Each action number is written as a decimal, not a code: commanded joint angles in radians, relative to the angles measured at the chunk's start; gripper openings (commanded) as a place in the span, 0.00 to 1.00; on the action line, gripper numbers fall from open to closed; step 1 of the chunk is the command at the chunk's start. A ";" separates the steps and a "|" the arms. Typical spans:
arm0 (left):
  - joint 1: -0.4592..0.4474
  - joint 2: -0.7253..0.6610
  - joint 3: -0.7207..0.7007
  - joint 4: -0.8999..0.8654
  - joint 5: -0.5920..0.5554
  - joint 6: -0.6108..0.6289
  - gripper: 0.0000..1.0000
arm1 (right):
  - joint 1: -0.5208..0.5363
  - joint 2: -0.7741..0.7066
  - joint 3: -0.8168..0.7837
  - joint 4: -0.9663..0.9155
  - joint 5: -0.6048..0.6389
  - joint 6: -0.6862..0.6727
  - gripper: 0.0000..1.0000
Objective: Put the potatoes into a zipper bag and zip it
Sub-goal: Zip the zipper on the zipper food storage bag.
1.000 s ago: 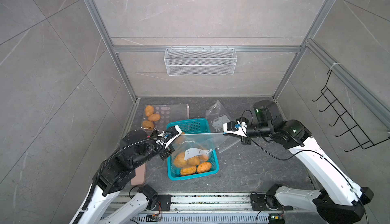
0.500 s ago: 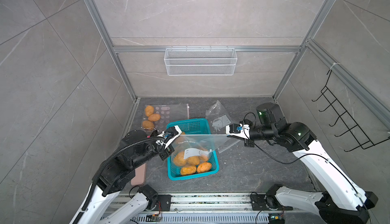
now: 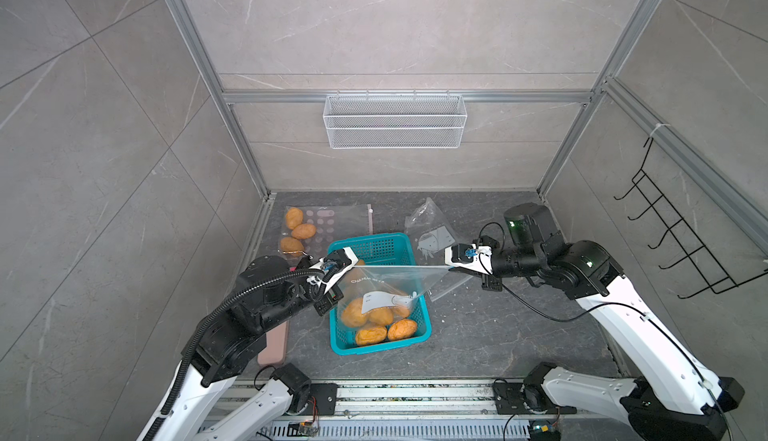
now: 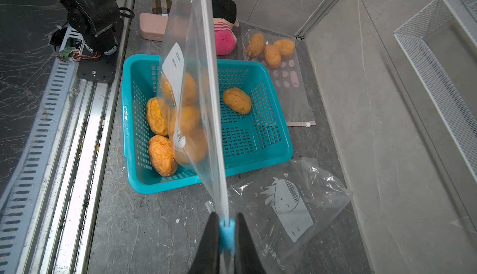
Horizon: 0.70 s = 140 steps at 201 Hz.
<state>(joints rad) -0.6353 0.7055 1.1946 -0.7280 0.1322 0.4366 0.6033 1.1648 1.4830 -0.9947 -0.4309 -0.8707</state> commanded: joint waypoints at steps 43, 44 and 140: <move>0.013 -0.028 0.022 0.038 -0.079 -0.019 0.00 | -0.031 -0.019 -0.010 -0.082 0.029 0.018 0.10; 0.014 -0.028 0.022 0.038 -0.080 -0.019 0.00 | -0.030 -0.018 -0.010 -0.082 0.027 0.018 0.10; 0.013 0.002 0.029 0.038 -0.057 -0.019 0.00 | -0.030 -0.052 -0.020 0.095 -0.092 0.148 0.70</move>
<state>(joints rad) -0.6273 0.7033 1.1946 -0.7277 0.0891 0.4362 0.5755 1.1584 1.4822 -0.9985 -0.4793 -0.8200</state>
